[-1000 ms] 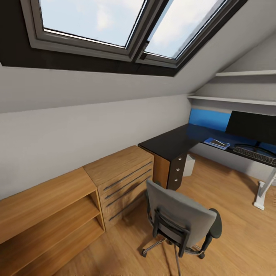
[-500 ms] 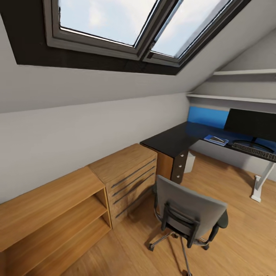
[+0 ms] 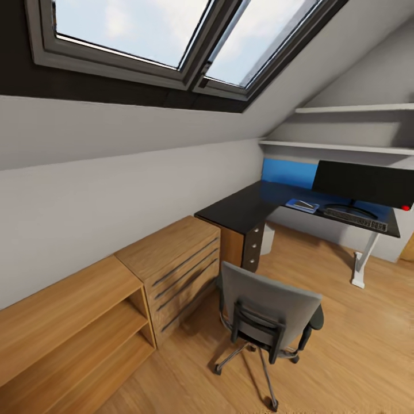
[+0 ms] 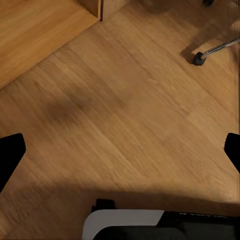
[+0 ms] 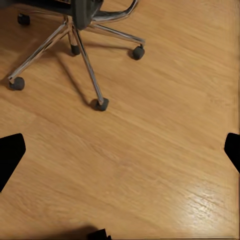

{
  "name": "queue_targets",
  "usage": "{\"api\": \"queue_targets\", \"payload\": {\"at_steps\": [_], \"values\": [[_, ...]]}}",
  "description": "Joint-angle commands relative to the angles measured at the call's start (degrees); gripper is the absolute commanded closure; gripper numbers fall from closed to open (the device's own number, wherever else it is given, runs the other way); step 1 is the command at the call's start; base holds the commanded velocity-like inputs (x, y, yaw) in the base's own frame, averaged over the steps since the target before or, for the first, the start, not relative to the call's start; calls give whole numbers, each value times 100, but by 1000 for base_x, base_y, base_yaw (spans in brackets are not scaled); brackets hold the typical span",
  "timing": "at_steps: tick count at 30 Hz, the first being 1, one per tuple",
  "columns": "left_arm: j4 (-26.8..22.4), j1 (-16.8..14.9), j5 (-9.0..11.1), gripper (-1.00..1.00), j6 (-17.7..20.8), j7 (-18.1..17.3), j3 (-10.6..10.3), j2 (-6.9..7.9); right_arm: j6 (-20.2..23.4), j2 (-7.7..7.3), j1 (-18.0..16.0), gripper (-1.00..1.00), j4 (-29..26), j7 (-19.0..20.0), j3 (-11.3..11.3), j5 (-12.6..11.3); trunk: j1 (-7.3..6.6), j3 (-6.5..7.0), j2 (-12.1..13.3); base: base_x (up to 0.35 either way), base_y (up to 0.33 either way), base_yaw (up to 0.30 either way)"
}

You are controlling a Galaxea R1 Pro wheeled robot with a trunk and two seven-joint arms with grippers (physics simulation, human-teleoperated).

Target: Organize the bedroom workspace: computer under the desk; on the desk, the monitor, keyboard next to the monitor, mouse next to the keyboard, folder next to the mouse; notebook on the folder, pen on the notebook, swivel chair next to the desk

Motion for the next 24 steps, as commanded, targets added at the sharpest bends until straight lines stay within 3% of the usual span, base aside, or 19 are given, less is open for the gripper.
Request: {"api": "queue_targets", "payload": {"at_steps": [1, 24], "values": [[4, -4, 62, -100, -16, -26, -44, 2, -15, 2, -8, -100, 12, -33, 49, -12, 4, -13, -13, 0, 2, -258], [4, -4, 64, -100, -16, -25, -40, -89, -15, -1, -8, -100, 14, -33, 49, -6, 4, -75, -13, 0, 0, -231]]}}
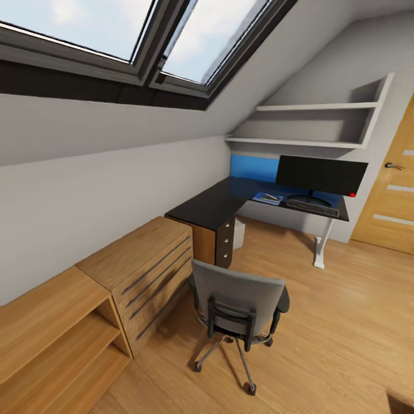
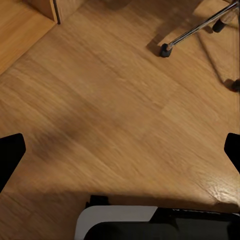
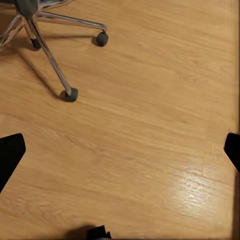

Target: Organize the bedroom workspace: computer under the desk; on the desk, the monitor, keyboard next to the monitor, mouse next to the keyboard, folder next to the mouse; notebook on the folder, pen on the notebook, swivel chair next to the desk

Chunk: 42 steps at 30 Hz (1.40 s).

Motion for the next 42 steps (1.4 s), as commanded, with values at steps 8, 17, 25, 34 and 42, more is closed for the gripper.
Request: {"api": "queue_targets", "payload": {"at_steps": [8, 17, 25, 34, 42], "values": [[5, -5, 61, -100, -21, -27, -46, -9, -16, 1, -8, -100, 10, -33, 49, -12, 3, -81, -13, 0, 0, -146], [5, -5, 61, -100, -21, -27, -46, -12, -16, -4, -8, -100, 10, -33, 49, -18, 3, -129, -13, 0, 163, -189], [5, -5, 61, -100, -24, -27, -46, -13, -16, -4, -8, -100, 10, -33, 49, -21, 3, -133, -13, 0, 295, -257], [5, -5, 61, -100, -17, -27, -46, -13, -16, -4, -8, -100, 10, -33, 48, -21, 3, -133, -13, 0, 181, -269], [5, -5, 61, -100, -16, -27, -46, -14, -16, -4, -8, -100, 10, -33, 47, -22, 3, -133, -13, 0, 17, -269]]}}
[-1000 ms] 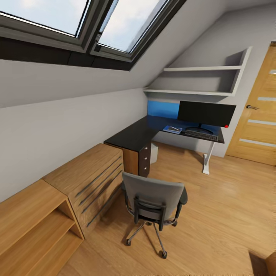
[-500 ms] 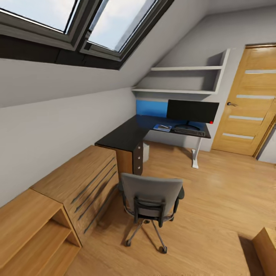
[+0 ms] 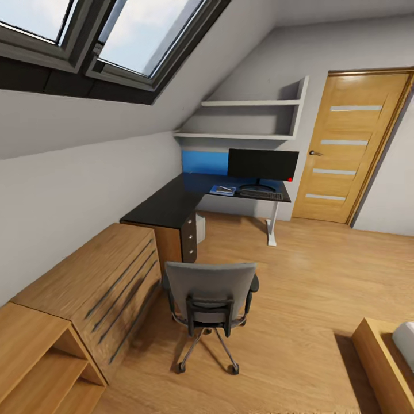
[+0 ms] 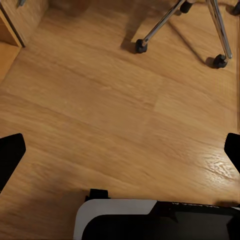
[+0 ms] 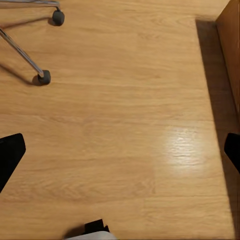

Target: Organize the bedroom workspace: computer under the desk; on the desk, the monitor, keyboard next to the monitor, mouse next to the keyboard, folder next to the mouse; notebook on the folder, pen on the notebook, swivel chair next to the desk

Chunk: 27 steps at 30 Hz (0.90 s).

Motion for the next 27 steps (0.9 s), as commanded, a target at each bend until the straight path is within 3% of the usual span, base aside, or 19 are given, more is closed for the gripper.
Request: {"api": "queue_targets", "payload": {"at_steps": [1, 27], "values": [[4, -4, 61, -100, -15, -26, -46, 2, -15, 2, -8, -100, 12, -33, 48, -14, 3, -13, -12, 0, 3, -269], [4, -4, 61, -100, -15, -26, -46, 7, -15, 5, -8, -100, 12, -33, 50, -17, 3, -13, -12, 0, 20, -269]]}}
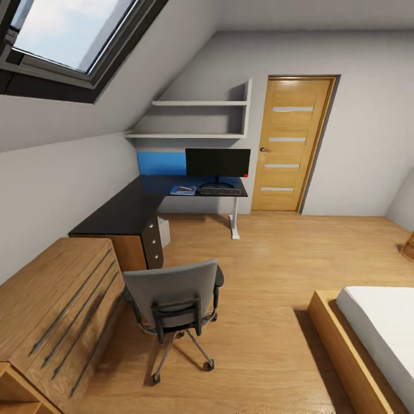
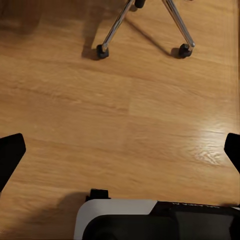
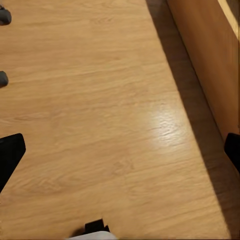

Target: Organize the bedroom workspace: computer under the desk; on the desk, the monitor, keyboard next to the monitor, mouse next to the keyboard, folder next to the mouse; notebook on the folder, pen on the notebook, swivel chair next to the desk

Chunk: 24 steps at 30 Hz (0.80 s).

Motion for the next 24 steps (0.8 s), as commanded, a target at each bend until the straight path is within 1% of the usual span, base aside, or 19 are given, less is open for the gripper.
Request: {"api": "queue_targets", "payload": {"at_steps": [1, 6, 9, 15, 24], "values": [[4, -4, 61, -100, -14, -27, -44, 3, -19, 4, -8, -100, 12, -33, 49, -11, 3, -13, -13, 0, 205, -266], [4, -4, 61, -100, -14, -27, -41, 5, -17, 7, -8, -100, 12, -33, 49, -8, 3, -13, -13, 0, 252, -234], [4, -4, 61, -100, -14, -27, -43, 5, -17, 12, -8, -100, 12, -33, 49, -8, 3, -13, -13, 0, 285, -100], [4, -4, 61, -100, -14, -27, -39, 6, -16, 26, -8, -100, 12, -33, 51, -7, 3, -13, -13, 0, 251, -25], [4, -4, 61, -100, -14, -27, -38, 6, -16, 30, -8, -100, 12, -33, 50, -7, 3, -13, -13, -28, 88, -3]]}}
